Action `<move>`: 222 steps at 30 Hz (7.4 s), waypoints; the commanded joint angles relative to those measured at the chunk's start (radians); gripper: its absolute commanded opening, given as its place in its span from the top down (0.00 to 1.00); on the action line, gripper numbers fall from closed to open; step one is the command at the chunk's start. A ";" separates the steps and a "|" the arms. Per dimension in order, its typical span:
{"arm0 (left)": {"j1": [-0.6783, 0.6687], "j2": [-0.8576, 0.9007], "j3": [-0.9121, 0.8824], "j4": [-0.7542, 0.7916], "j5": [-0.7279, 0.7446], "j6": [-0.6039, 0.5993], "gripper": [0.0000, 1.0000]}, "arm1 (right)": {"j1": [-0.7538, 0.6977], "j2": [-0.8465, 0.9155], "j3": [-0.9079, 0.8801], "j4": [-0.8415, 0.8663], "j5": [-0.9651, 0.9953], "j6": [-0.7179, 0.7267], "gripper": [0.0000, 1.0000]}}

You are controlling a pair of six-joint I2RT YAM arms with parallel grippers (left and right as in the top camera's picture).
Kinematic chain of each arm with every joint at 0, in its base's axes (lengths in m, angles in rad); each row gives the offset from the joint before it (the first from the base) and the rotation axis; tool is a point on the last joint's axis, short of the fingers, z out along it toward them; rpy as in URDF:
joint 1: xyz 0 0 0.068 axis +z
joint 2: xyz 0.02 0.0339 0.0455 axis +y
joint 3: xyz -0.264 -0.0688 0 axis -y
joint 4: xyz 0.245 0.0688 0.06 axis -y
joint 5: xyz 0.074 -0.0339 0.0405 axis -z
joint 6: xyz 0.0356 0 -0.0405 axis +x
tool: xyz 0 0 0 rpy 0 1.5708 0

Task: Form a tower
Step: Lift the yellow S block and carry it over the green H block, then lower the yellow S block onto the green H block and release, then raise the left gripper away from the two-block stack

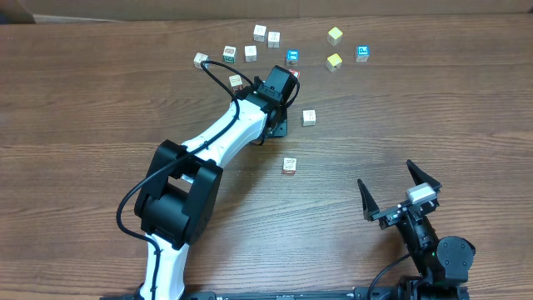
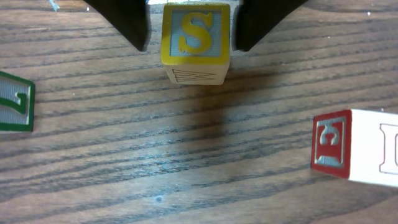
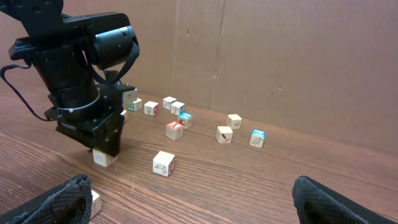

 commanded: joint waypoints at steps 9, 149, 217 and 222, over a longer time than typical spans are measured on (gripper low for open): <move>-0.001 0.006 0.001 0.004 0.006 0.027 0.48 | 0.003 -0.010 -0.010 0.001 0.003 0.006 0.00; -0.231 -0.199 -0.293 0.083 -0.014 -0.192 0.36 | 0.003 -0.010 -0.010 0.001 0.003 0.006 0.00; -0.084 -0.201 -0.011 -0.048 -0.014 -0.078 0.61 | 0.003 -0.010 -0.010 0.001 0.003 0.006 0.00; -0.016 -0.200 -0.013 -0.172 0.002 -0.076 0.92 | 0.003 -0.010 -0.010 0.001 0.003 0.006 0.00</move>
